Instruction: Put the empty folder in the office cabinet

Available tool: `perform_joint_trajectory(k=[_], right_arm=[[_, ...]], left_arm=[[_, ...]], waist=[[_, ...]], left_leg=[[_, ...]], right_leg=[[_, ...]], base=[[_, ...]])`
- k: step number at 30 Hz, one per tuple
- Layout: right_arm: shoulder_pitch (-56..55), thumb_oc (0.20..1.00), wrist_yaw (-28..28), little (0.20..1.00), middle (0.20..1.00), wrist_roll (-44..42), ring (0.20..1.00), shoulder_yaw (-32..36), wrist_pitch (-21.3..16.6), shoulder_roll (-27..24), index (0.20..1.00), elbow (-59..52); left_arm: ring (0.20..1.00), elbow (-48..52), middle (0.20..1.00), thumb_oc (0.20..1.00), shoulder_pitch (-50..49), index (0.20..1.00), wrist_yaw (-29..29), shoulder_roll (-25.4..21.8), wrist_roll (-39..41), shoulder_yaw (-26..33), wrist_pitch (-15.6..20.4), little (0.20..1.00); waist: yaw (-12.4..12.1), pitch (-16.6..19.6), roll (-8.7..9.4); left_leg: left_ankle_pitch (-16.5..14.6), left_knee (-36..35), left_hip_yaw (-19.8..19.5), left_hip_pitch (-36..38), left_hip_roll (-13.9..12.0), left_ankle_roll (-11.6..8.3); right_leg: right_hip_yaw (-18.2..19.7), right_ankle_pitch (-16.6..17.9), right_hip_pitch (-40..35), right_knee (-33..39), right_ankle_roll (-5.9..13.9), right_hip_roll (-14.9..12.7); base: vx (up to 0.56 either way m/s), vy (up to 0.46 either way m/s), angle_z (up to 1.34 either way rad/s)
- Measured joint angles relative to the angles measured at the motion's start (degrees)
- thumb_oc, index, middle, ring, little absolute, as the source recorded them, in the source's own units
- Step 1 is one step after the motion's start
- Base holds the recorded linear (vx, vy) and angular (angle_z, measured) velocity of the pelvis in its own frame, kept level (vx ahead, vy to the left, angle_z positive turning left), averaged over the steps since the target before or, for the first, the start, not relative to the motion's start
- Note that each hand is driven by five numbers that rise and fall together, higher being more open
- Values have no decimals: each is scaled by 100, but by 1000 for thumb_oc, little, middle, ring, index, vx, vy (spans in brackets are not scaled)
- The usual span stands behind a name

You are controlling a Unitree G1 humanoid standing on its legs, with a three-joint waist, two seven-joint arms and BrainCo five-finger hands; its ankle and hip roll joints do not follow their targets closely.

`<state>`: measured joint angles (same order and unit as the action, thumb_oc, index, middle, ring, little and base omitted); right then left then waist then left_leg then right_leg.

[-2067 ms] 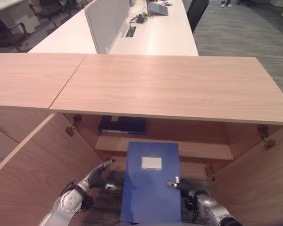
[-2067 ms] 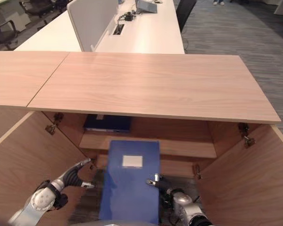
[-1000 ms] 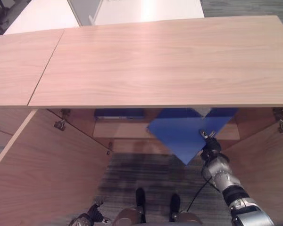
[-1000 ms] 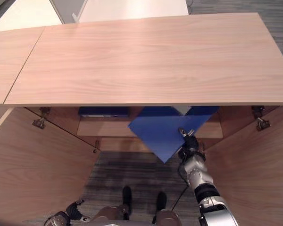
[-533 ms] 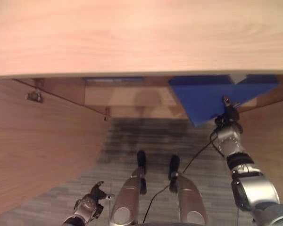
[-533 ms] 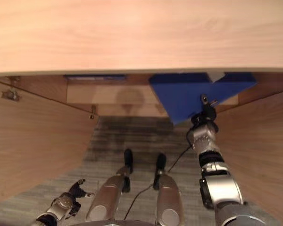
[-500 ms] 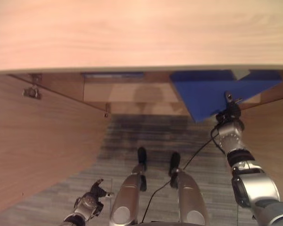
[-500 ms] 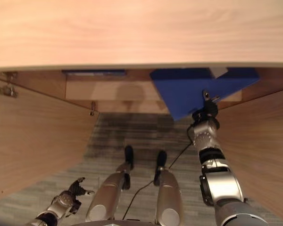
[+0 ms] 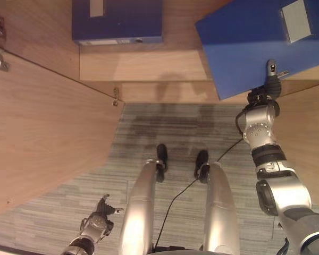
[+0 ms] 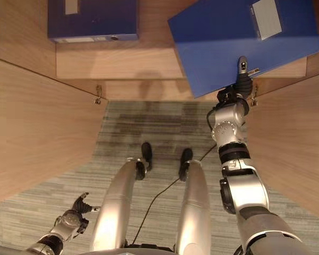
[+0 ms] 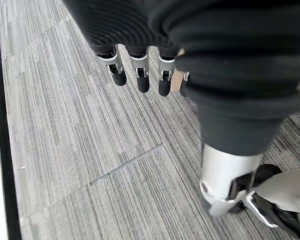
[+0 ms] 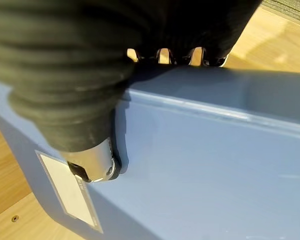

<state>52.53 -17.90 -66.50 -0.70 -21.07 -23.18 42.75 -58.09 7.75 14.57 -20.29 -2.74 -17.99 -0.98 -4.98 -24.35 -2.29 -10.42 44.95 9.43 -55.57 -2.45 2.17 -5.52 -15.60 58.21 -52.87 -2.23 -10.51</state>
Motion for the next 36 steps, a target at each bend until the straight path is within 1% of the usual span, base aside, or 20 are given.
perform_joint_trajectory(k=[4,7,8,10,11,12,14,16,20,23,27,29,33,36], right_arm=[[645,200,-108,200,200,-317,200,-36,-185,-167,200,161],[1248,200,-143,200,200,-651,200,-56,-309,-311,200,553],[1625,200,-232,200,200,-860,200,-43,-353,-410,200,851],[2012,200,-279,200,200,-1063,200,-52,-346,-564,200,1264],[2172,200,-317,200,200,-1113,200,-78,-331,-659,200,1508],[2247,200,-354,200,200,-1114,200,-116,-327,-772,200,1662],[2397,200,-346,200,200,-1106,200,-211,-293,-890,200,1990],[2784,200,-380,200,200,-1116,200,-353,-65,-1017,200,2801],[2876,200,-463,200,200,-1287,200,-356,176,-1107,200,3178],[2898,200,-463,200,200,-1342,200,-361,246,-1111,200,3264],[2902,200,-470,200,200,-1344,200,-404,393,-1108,200,3589],[2901,200,-479,200,200,-1345,200,-417,425,-1107,200,3644],[2902,200,-474,200,200,-1344,200,-443,426,-1105,200,3647],[2902,200,-468,200,200,-1346,200,-558,422,-1093,200,3648]], left_arm=[[1000,94,1000,1000,-20,1000,71,-30,6,-24,-10,1000],[1000,251,1000,1000,-49,1000,136,-52,8,-48,-11,1000],[1000,254,1000,1000,-49,1000,182,-53,10,-141,-14,1000],[1000,254,1000,1000,-50,1000,216,-59,19,-268,-21,1000],[1000,251,1000,1000,-55,1000,225,-60,25,-271,-27,1000],[1000,255,1000,1000,-54,1000,231,-59,26,-271,-26,1000],[1000,245,1000,1000,-61,1000,231,-61,41,-274,-37,1000],[1000,247,1000,1000,-58,1000,236,-62,174,-274,-26,1000],[1000,197,1000,1000,-59,1000,250,-81,234,-275,-11,1000],[1000,176,1000,1000,-62,1000,290,-91,234,-293,-1,1000],[1000,86,1000,1000,-82,1000,337,-95,234,-478,16,1000],[1000,-26,1000,1000,-84,1000,339,-93,234,-504,19,1000],[1000,-35,1000,1000,-164,1000,335,-94,234,-511,28,1000],[1000,-29,1000,1000,-224,1000,322,-94,234,-515,64,1000]], waist=[[-89,3,0],[-143,15,0],[-194,33,-7],[-231,47,-10],[-288,49,-10],[-353,56,-12],[-405,56,-12],[-440,64,-16],[-507,207,-96],[-570,375,-96],[-683,724,-88],[-683,844,-54],[-735,1068,51],[-779,1179,74]], left_leg=[[-34,243,5,-275,2,29],[-65,390,0,-432,3,66],[-95,505,-4,-545,4,104],[-119,608,-10,-655,31,126],[-138,662,-23,-693,31,121],[-139,687,-27,-723,32,114],[-145,702,-26,-751,49,123],[-145,701,-30,-753,81,126],[-140,676,-130,-759,152,125],[-121,628,-161,-753,208,119],[-123,586,-256,-754,236,118],[-125,585,-302,-748,258,116],[-125,570,-343,-751,284,112],[-124,566,-375,-752,303,107]], right_leg=[[13,-17,268,-226,-20,-60],[11,-61,406,-370,-25,-95],[11,-105,511,-479,-25,-116],[-4,-163,607,-604,-37,-182],[-11,-184,625,-637,-36,-185],[-14,-194,646,-654,-39,-190],[-16,-198,664,-661,-38,-208],[-19,-198,659,-669,-38,-234],[-150,-214,565,-639,-23,-315],[-181,-231,549,-627,-9,-369],[-282,-260,466,-560,9,-392],[-325,-289,424,-553,30,-407],[-373,-328,410,-557,12,-430],[-408,-347,390,-560,13,-451]], base=[[40,2,2],[43,3,5],[44,10,7],[21,8,11],[9,7,6],[0,0,0],[12,5,2],[32,-7,4],[24,-2,13],[10,-24,11],[6,-27,7],[10,-17,10],[9,-14,6],[11,-10,5]])
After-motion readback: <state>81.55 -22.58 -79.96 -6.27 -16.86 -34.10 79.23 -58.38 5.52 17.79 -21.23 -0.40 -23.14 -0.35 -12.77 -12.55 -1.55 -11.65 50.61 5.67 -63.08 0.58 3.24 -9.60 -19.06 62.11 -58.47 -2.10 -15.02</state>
